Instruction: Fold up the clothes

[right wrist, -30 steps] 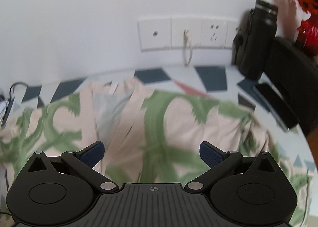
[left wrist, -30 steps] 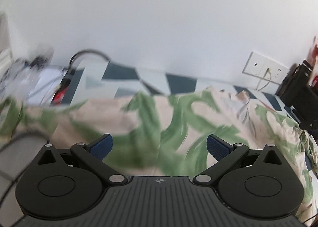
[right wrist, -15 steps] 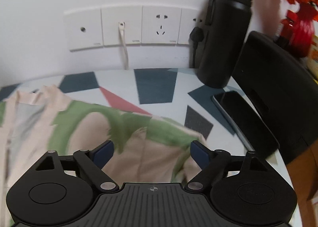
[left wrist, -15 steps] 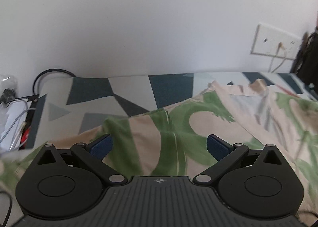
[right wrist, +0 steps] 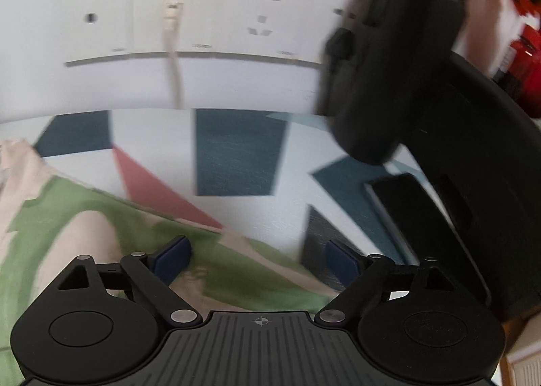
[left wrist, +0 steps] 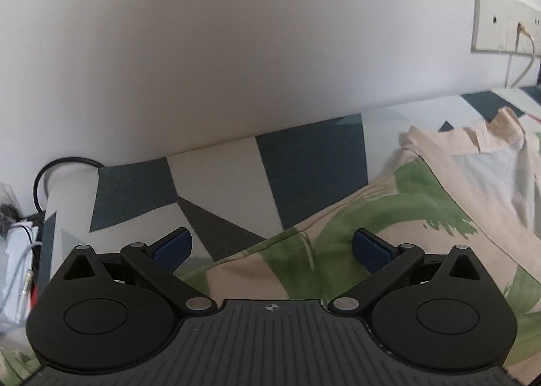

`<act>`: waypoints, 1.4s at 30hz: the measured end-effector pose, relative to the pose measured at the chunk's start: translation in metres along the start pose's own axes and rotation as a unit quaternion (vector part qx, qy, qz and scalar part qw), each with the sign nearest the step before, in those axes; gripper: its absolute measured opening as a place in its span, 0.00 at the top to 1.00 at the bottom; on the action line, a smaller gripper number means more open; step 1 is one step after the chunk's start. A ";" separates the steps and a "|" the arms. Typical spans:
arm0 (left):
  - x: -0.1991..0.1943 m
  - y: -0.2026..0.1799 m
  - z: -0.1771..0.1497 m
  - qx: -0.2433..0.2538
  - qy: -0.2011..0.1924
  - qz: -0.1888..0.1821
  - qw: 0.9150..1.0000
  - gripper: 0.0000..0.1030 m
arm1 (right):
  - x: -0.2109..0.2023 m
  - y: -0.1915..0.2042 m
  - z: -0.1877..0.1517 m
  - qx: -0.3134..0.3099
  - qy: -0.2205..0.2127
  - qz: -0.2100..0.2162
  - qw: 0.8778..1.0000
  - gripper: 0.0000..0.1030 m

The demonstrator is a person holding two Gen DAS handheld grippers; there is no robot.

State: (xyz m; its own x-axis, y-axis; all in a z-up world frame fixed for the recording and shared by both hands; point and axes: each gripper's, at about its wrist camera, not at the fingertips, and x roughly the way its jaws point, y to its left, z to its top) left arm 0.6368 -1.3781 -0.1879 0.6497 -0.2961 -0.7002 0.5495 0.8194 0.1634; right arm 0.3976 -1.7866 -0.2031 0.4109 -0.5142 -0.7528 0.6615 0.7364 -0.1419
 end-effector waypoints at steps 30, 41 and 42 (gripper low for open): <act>-0.001 0.035 -0.012 -0.057 -0.015 0.056 0.997 0.00 | -0.071 -0.097 -0.079 0.151 -0.006 -0.058 0.987 0.19; -0.002 0.034 -0.012 -0.061 -0.019 0.064 0.996 0.00 | -0.095 -0.120 -0.119 0.171 0.052 -0.132 0.975 0.85; -0.002 0.034 -0.013 -0.064 -0.020 0.064 0.996 0.00 | -0.098 -0.120 -0.118 0.168 0.058 -0.151 0.972 0.86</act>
State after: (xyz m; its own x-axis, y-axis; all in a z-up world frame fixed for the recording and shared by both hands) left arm 0.6473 -1.3431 -0.1896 0.7317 -0.2015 -0.6511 0.3908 0.9067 0.1585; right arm 0.2038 -1.7730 -0.1884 0.1059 -0.6173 -0.7796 0.9169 0.3640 -0.1637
